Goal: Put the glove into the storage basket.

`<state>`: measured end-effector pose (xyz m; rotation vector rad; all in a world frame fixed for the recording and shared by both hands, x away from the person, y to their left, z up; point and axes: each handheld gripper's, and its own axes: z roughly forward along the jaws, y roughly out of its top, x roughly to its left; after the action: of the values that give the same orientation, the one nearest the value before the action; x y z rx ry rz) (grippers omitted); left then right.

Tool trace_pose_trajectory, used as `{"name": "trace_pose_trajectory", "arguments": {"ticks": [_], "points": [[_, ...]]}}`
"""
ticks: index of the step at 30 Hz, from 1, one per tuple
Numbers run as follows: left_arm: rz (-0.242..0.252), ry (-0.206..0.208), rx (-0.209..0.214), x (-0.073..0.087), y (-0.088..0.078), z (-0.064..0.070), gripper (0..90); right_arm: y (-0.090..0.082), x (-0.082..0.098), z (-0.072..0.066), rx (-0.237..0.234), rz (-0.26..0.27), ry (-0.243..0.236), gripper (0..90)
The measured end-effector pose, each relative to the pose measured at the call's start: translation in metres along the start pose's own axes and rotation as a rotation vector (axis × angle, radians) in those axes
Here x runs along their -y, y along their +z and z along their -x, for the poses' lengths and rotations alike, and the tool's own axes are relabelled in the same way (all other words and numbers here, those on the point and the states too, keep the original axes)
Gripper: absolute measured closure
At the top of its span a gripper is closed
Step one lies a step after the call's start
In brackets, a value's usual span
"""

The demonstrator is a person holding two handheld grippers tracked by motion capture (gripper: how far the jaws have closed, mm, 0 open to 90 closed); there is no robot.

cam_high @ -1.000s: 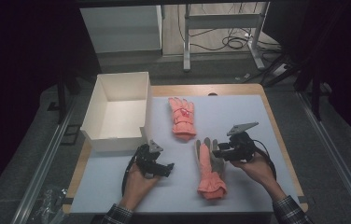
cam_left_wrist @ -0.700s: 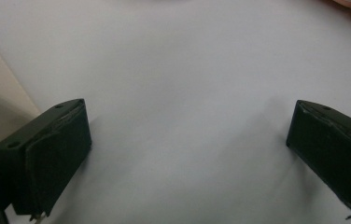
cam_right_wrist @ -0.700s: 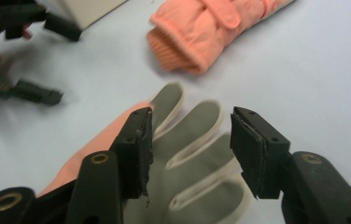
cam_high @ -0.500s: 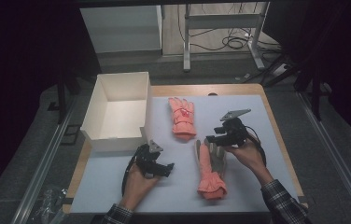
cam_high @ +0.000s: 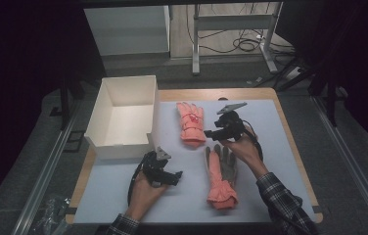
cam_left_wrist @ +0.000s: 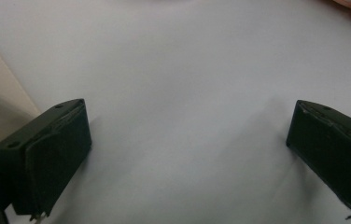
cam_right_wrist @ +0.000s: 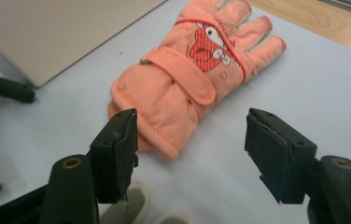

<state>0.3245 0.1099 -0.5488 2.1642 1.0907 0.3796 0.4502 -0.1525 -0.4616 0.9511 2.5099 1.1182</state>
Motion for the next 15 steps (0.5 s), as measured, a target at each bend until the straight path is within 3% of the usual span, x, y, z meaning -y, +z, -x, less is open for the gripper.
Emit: {"name": "trace_pose_trajectory", "arguments": {"ticks": [9, 15], "points": [[0.000, -0.001, 0.000, 0.000, 0.000, 0.000, 0.2, 0.029, -0.021, 0.007, 0.020, -0.011, 0.026, 34.2], [-0.002, 0.000, 0.000, 0.000, 0.000, 0.000, 0.2, 0.046, -0.033, 0.007, 0.046, -0.023, 0.038, 39.3]]}}
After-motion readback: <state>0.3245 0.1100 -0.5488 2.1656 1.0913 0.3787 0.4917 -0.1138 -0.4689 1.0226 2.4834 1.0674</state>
